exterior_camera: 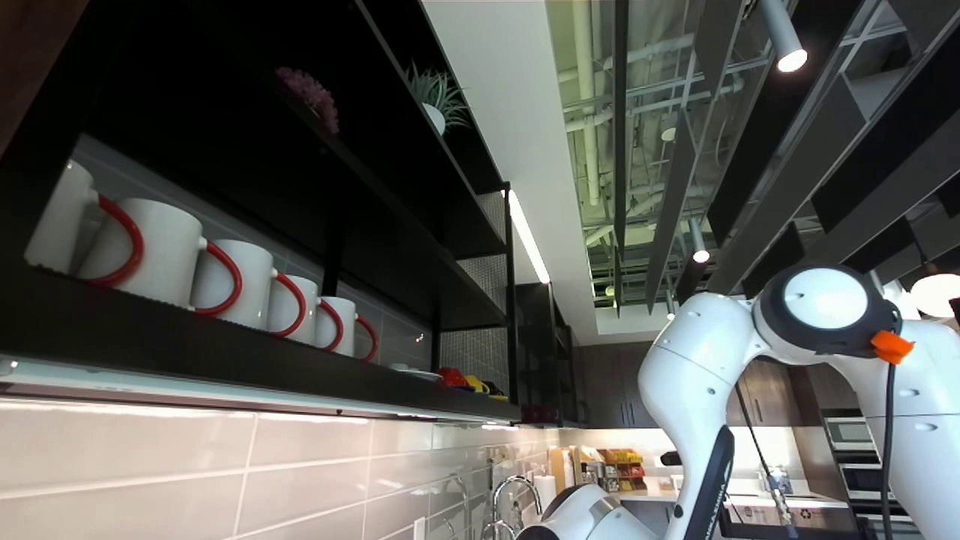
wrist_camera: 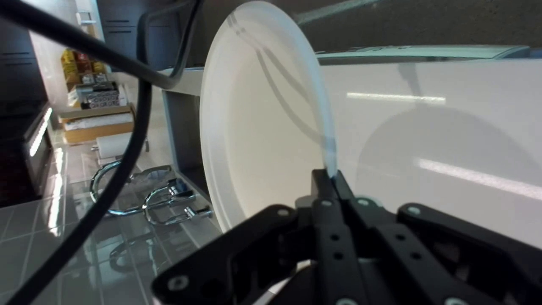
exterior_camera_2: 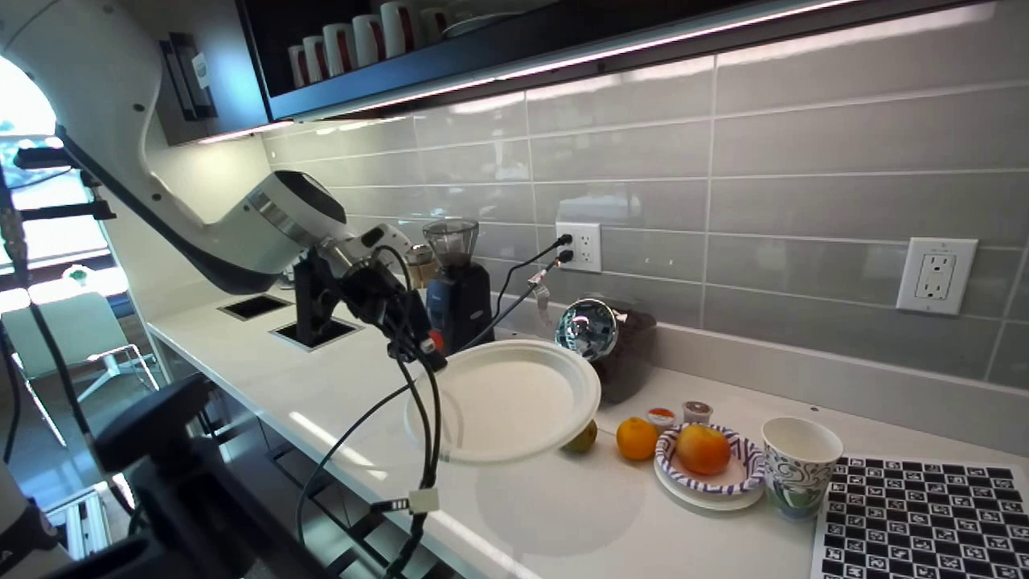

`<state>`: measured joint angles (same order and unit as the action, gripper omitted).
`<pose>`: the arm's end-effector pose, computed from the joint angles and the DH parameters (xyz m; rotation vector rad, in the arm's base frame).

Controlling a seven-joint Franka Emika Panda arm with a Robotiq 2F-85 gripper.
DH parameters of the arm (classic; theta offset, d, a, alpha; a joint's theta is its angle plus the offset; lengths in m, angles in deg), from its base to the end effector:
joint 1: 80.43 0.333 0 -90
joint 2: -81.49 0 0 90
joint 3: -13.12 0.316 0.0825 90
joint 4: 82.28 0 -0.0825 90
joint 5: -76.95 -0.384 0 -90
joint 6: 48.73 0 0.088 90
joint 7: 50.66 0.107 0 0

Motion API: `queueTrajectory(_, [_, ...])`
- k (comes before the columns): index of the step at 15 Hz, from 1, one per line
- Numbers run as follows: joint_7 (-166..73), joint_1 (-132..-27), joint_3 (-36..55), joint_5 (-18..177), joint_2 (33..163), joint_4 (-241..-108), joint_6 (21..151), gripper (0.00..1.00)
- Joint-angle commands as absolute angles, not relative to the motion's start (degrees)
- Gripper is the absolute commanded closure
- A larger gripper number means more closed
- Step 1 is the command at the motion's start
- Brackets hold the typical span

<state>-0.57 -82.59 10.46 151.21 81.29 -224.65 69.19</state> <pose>0.4432 -0.0889 0.2867 2.1143 -0.0358 0.0565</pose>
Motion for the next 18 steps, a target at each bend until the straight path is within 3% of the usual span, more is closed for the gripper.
queueTrajectory(1, [-2.8, -80.5, 12.9, 155.7, 72.3, -229.5, 64.8, 0.99])
queueTrajectory(14, [-20.0, -75.6, 13.0, 168.1, 49.8, -233.1, 80.0, 0.99])
queueTrajectory(18, [-19.0, -75.5, 13.5, 165.9, 52.0, -231.0, 78.6, 0.98])
